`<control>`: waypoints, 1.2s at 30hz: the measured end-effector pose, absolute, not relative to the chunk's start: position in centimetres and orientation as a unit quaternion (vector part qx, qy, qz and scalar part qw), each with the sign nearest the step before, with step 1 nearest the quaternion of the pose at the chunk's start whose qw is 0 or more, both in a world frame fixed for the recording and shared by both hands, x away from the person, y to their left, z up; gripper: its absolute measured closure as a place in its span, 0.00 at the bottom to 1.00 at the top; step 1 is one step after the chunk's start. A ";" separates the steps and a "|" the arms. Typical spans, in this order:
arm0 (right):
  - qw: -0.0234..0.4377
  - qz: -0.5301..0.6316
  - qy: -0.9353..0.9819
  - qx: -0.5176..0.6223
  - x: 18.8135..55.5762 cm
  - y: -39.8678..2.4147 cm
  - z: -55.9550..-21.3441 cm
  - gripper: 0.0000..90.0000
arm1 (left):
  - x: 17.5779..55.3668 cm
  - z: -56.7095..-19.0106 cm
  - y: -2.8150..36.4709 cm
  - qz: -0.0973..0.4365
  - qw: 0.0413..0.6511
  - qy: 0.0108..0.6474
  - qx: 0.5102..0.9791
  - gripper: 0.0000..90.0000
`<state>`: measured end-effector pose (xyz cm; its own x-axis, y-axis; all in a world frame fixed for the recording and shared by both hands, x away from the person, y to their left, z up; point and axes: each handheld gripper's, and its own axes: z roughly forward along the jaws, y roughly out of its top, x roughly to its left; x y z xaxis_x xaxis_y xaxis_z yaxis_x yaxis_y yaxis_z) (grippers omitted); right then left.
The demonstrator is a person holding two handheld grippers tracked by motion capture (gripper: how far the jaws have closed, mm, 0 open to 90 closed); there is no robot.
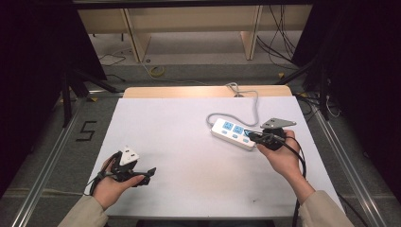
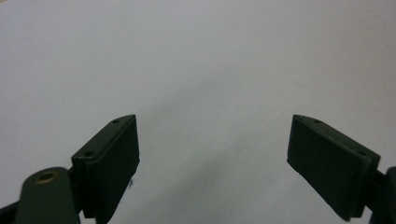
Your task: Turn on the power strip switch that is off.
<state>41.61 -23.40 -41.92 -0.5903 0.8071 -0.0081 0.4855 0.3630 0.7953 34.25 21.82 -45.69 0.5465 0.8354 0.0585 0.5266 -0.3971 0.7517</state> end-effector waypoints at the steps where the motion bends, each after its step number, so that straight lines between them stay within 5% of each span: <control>1: 0.204 0.393 0.800 0.403 41.7 -23.4 -41.9 1.00 | 34.2 -45.7 21.8 0.220 0.351 0.422 0.806 0.18; 36: 0.198 0.376 0.810 0.404 44.1 -21.9 -42.3 1.00 | 34.2 -45.7 21.8 0.219 0.351 0.422 0.807 0.18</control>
